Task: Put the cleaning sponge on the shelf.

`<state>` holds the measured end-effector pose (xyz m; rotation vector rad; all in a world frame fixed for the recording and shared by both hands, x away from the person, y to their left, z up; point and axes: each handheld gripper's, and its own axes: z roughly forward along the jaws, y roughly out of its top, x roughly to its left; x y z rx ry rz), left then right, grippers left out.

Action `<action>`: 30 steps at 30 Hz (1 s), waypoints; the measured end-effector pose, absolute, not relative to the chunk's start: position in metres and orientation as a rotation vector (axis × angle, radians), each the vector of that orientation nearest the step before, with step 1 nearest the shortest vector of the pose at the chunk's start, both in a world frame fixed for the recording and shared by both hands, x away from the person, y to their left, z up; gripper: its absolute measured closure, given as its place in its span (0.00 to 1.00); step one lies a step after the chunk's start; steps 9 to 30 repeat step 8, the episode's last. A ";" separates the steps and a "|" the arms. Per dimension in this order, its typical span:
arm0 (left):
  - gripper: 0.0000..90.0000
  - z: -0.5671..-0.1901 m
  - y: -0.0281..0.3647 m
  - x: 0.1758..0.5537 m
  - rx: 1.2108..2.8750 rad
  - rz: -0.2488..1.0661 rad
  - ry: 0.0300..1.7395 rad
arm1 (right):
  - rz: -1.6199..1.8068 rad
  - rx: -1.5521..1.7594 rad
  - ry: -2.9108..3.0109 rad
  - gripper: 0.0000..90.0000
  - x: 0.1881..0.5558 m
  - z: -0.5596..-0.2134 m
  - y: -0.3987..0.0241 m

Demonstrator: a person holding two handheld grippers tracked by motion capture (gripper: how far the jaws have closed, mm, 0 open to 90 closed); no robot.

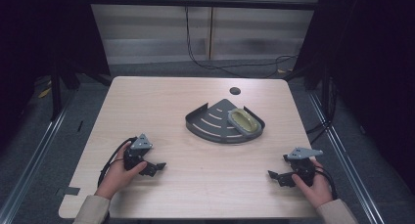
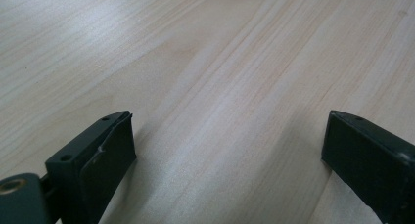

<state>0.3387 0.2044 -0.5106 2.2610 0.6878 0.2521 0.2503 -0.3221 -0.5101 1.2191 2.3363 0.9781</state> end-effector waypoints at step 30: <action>0.05 -0.511 0.204 0.339 2.262 0.250 0.687 | 0.990 1.211 2.332 0.10 0.250 -0.511 -0.323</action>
